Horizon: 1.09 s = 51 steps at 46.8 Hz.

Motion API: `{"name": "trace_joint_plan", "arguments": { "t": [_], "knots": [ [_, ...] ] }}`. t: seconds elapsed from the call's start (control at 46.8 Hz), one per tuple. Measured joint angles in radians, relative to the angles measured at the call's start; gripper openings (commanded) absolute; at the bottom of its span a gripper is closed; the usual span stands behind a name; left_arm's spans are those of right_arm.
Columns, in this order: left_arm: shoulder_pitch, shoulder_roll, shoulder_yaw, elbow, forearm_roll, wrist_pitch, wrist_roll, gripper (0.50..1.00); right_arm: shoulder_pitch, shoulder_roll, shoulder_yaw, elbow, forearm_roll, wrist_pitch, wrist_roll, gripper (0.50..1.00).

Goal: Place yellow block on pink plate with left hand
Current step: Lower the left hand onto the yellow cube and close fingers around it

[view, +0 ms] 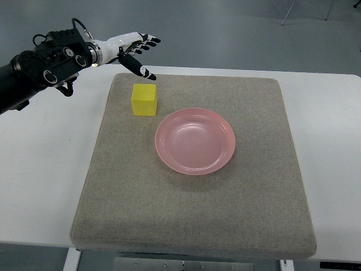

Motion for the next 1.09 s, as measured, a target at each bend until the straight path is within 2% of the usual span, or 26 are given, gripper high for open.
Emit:
{"name": "trace_joint_plan", "arguments": {
  "t": [0.256, 0.491, 0.748, 1.09],
  "knots": [
    [-0.023, 0.094, 0.003, -0.184, 0.171, -0.003, -0.01, 0.956, 0.0, 0.0, 0.001, 0.0, 0.0, 0.0, 0.0, 0.924],
    [-0.033, 0.142, 0.003, -0.284, 0.244, -0.003, -0.018, 0.951, 0.0, 0.0, 0.0, 0.0, 0.0, 0.0, -0.001, 0.924],
    [-0.022, 0.166, 0.003, -0.293, 0.399, 0.003, -0.039, 0.936, 0.0, 0.0, 0.0, 0.0, 0.001, 0.0, 0.0, 0.924],
    [0.006, 0.157, -0.005, -0.283, 0.417, 0.015, -0.041, 0.941, 0.0, 0.0, 0.0, 0.0, 0.0, 0.0, 0.0, 0.924]
  ]
}}
